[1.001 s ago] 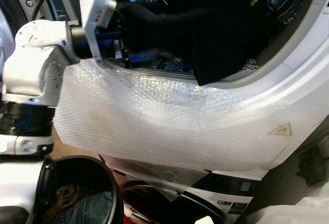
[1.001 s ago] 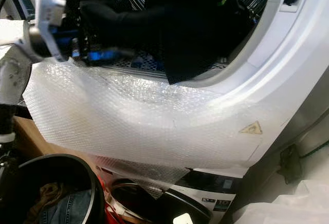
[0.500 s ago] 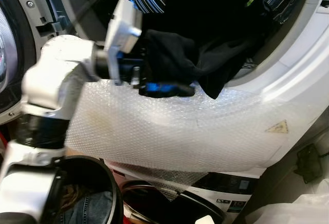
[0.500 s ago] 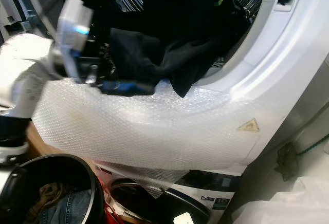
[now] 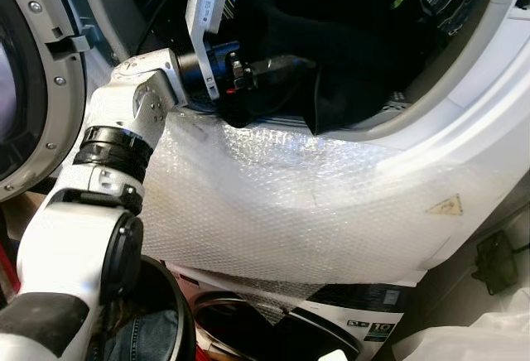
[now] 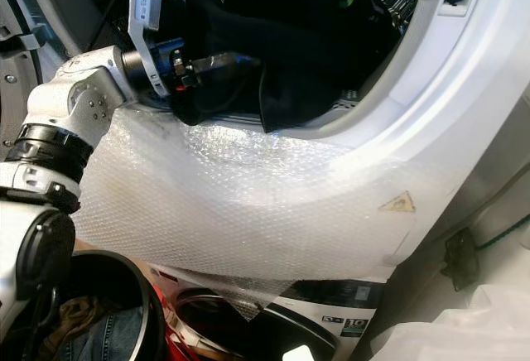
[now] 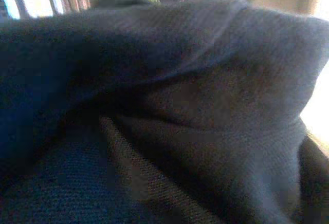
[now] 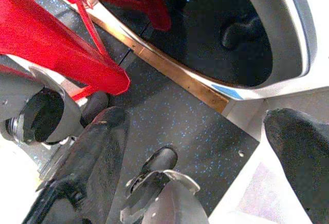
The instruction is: Clothes washing
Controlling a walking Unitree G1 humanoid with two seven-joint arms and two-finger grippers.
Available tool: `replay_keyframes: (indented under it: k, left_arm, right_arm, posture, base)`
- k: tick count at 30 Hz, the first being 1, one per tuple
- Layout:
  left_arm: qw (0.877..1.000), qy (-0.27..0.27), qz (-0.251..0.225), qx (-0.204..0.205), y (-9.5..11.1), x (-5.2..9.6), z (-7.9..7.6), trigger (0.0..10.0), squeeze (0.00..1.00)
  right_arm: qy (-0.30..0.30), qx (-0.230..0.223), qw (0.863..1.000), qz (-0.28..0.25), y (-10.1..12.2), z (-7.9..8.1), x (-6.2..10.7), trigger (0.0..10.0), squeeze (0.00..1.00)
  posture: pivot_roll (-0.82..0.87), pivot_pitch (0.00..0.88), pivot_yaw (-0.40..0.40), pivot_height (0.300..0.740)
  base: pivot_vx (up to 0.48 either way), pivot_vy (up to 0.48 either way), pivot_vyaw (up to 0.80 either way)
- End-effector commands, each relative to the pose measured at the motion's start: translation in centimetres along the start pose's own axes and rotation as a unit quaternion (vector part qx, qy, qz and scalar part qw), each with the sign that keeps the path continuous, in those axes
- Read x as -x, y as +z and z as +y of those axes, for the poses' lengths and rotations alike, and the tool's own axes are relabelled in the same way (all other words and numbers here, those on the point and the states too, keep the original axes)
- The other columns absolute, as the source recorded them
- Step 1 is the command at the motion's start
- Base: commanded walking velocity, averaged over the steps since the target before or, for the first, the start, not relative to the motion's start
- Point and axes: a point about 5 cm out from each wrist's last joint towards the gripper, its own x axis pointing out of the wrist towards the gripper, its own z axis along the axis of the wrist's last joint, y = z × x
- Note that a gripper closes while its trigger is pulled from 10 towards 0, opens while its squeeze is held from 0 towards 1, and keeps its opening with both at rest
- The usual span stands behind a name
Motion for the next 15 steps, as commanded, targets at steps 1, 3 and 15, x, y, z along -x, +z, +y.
replay_keyframes:
  k: [1, 3, 15]
  left_arm:
    - [0.998, 0.054, -0.015, -0.019, 1.2, -0.9, 0.6, 10.0, 0.00]
    - [0.997, 0.076, -0.008, -0.019, 1.2, -1.6, 0.7, 10.0, 0.00]
    - [0.942, 0.301, 0.073, -0.129, 0.4, -4.1, 1.5, 10.0, 0.00]
  right_arm:
    - [-0.002, -0.013, 1.000, 0.007, -0.8, 0.3, 0.2, 10.0, 0.00]
    - [-0.004, -0.017, 1.000, 0.010, -1.3, 0.2, 0.3, 10.0, 0.00]
    - [-0.024, -0.053, 0.998, 0.027, -3.9, 0.5, 1.0, 10.0, 0.00]
  posture:
    - [0.04, 0.000, 0.062, 0.740]
    - [0.01, 0.000, 0.072, 0.740]
    - [-0.13, 0.005, 0.135, 0.740]
  base:
    - [0.000, 0.000, 0.00]
    - [0.000, 0.000, 0.00]
    - [0.000, 0.000, 0.00]
